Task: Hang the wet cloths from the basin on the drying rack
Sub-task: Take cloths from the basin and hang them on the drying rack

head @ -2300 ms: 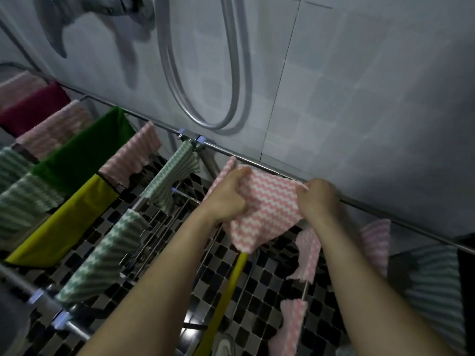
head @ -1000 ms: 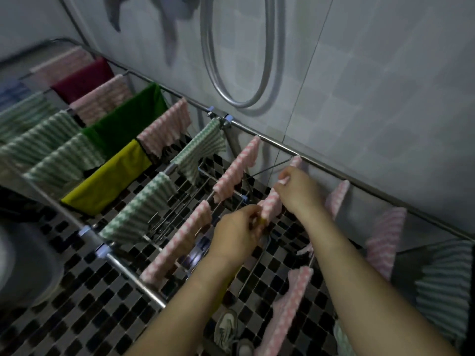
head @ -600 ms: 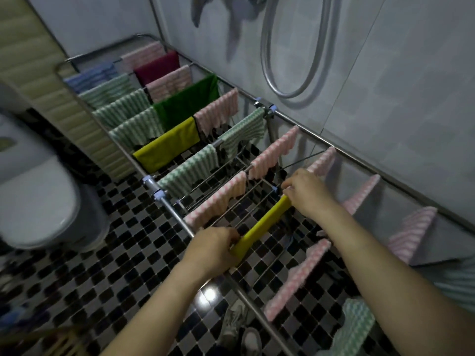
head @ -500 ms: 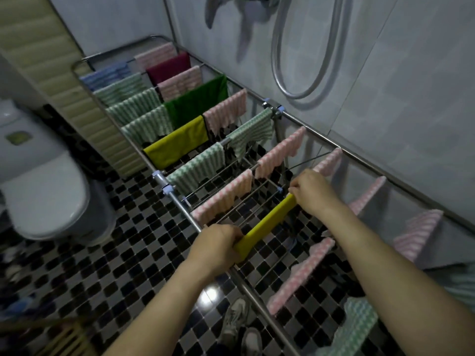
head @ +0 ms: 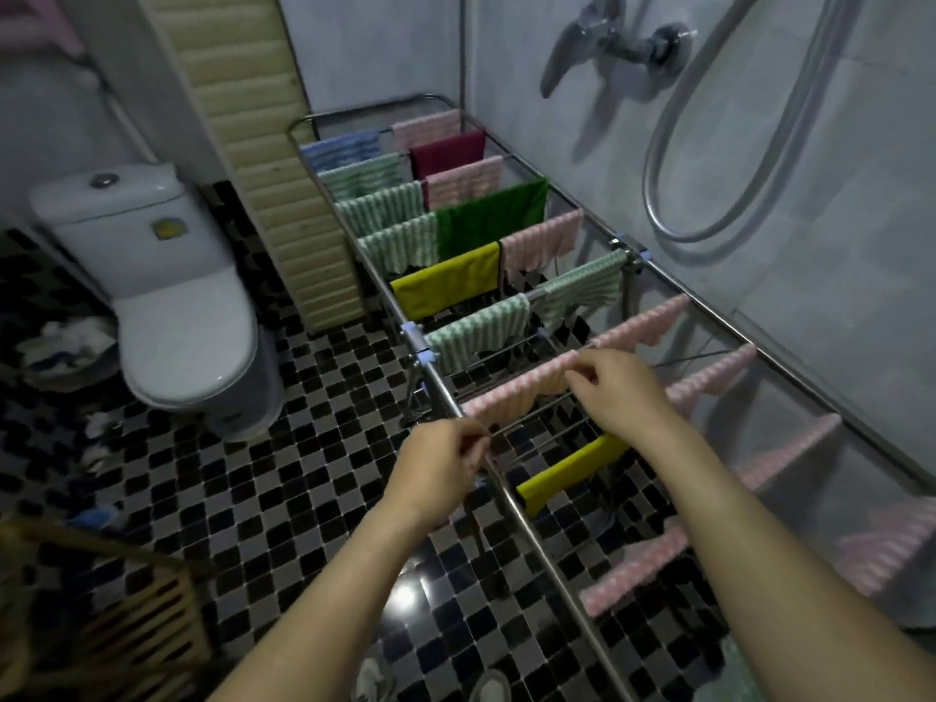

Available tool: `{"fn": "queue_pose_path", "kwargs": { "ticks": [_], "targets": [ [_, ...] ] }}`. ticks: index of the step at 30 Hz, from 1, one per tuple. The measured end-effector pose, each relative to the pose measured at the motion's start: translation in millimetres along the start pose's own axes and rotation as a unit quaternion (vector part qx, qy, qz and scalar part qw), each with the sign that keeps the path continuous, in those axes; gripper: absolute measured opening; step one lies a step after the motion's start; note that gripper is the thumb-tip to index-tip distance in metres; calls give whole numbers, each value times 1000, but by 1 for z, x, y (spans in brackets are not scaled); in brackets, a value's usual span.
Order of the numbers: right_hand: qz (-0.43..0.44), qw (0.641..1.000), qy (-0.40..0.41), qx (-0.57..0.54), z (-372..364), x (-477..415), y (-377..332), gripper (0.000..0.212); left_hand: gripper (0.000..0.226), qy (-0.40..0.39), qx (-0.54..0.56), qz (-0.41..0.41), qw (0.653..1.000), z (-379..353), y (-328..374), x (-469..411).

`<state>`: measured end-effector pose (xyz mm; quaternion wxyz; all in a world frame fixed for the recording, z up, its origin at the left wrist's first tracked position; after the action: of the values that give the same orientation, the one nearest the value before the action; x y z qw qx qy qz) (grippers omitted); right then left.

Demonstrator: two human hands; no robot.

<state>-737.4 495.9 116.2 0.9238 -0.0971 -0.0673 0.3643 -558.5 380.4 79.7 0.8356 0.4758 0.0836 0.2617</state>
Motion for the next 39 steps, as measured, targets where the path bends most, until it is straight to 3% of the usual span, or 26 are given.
{"fn": "queue_pose_path", "kwargs": {
  "ticks": [5, 11, 16, 24, 30, 39],
  "targets": [
    [90, 992, -52, -71, -2, -8, -105, 24, 18, 114, 89, 41, 989, 77, -26, 34],
    [187, 970, -82, -132, -28, -5, -243, 21, 18, 241, 106, 86, 961, 177, -80, 86],
    [212, 948, -107, -211, -52, 12, -349, 17, 21, 322, 109, 143, 930, 247, -132, 126],
    [272, 878, -284, -272, -135, 52, -543, 14, 24, 455, 143, 279, 833, 356, -242, 237],
    [298, 843, -386, -228, -202, 69, -640, 25, 30, 476, 136, 388, 778, 384, -323, 290],
    [293, 792, -521, -122, -315, 65, -718, 50, 47, 427, 142, 485, 750, 392, -426, 277]
  ]
}}
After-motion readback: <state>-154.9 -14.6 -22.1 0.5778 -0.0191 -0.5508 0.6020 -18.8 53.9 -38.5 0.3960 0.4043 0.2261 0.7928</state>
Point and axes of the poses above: each hand's wrist, its own x-axis away from the middle knuckle, its own z-axis out of the back of the hand, y = z × x, the point moved 3 cm from there along -x, towards the middle knuckle, and after that the axes turned 11 degrees about x, right-handed, at the moved point
